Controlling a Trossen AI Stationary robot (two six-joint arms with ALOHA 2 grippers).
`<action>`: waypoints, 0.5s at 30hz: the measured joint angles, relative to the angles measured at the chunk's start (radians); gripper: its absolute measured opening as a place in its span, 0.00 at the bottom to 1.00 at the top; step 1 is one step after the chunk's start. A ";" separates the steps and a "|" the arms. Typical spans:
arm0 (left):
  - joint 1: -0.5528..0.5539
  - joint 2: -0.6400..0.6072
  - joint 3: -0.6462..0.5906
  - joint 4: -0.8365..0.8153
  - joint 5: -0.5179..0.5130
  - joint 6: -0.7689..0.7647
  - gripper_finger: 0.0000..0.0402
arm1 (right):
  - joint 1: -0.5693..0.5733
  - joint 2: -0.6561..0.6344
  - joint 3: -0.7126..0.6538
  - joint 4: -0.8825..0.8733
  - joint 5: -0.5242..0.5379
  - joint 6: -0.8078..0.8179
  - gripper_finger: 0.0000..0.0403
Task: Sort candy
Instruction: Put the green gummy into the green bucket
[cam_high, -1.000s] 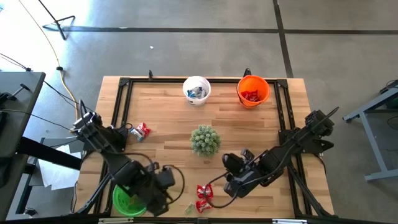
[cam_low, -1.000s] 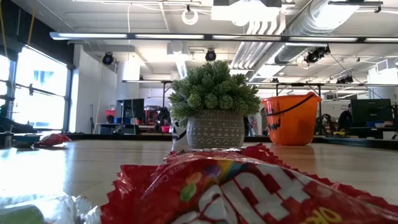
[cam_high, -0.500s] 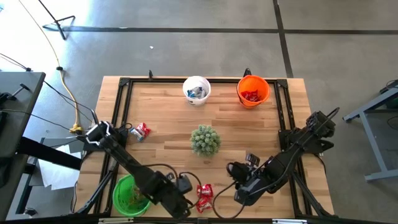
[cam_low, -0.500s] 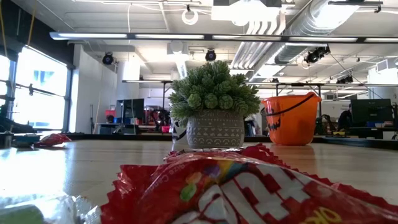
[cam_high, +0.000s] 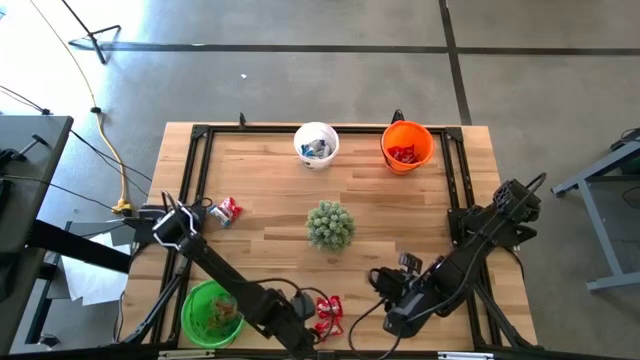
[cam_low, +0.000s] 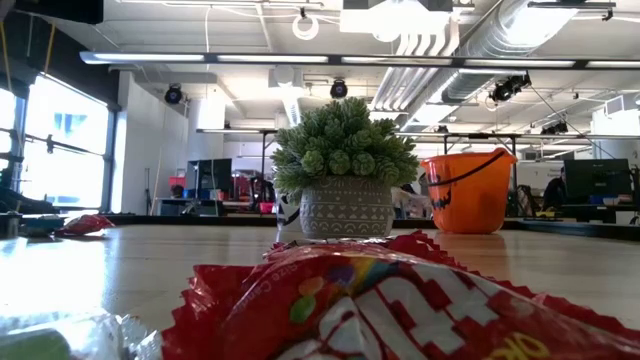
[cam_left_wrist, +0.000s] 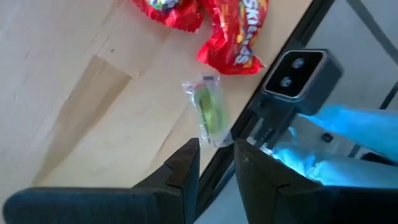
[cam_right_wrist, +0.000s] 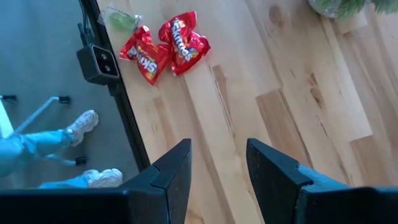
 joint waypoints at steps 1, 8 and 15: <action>0.000 0.005 0.000 0.000 0.002 0.000 0.22 | 0.000 0.000 0.000 0.000 0.000 0.011 0.37; 0.000 0.032 0.000 0.059 0.002 0.007 0.22 | 0.000 0.000 0.000 0.000 0.000 0.038 0.37; 0.000 0.037 0.000 0.050 0.000 -0.027 0.22 | 0.000 0.000 0.000 0.000 0.000 0.038 0.37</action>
